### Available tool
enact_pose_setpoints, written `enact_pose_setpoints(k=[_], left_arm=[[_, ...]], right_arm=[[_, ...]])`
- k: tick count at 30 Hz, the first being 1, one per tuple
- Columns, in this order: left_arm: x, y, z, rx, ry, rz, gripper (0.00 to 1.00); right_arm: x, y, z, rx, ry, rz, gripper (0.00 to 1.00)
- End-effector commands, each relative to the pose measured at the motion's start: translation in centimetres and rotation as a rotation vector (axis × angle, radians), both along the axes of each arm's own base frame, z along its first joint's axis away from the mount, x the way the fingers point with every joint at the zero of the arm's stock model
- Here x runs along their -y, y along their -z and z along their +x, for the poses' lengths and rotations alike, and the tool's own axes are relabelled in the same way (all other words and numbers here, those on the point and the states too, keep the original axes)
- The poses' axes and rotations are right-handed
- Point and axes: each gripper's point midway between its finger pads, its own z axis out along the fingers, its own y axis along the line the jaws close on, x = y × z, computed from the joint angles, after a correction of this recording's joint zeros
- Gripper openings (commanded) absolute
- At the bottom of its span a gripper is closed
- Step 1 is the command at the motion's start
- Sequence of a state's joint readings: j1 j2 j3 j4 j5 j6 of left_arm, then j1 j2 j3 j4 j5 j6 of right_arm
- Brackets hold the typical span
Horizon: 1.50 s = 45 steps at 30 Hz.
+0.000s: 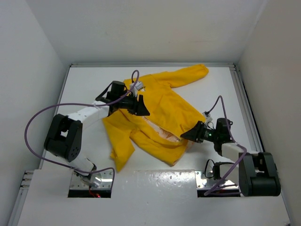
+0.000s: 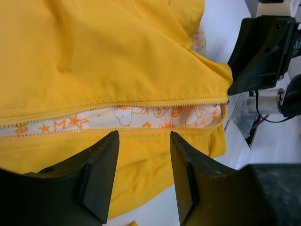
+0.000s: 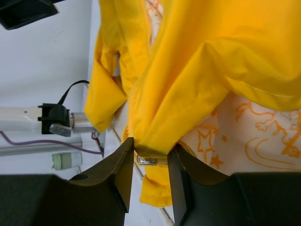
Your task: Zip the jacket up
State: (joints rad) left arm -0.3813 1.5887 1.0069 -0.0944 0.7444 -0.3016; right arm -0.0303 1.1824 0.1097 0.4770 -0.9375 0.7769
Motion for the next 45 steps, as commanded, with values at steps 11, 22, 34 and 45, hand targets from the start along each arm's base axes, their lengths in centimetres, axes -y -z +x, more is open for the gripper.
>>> enact_pose_setpoints(k=[11, 22, 34, 45], left_arm=[[1.8, -1.4, -2.0, -0.045, 0.089, -0.151, 0.53], [2.6, -1.7, -2.5, -0.075, 0.122, -0.199, 0.53], [2.8, -0.9, -3.7, -0.124, 0.149, -0.208, 0.47], [6.4, -2.3, -11.8, -0.241, 0.436, -0.364, 0.59]], right_arm=[[-1.1, -3.3, -1.2, 0.100, -0.078, 0.051, 0.32], [-2.4, -4.4, -2.1, 0.109, -0.145, 0.078, 0.25], [-2.9, -4.4, -2.4, 0.130, -0.167, 0.064, 0.11], [-2.2, -3.8, -1.2, 0.029, -0.066, 0.063, 0.00]])
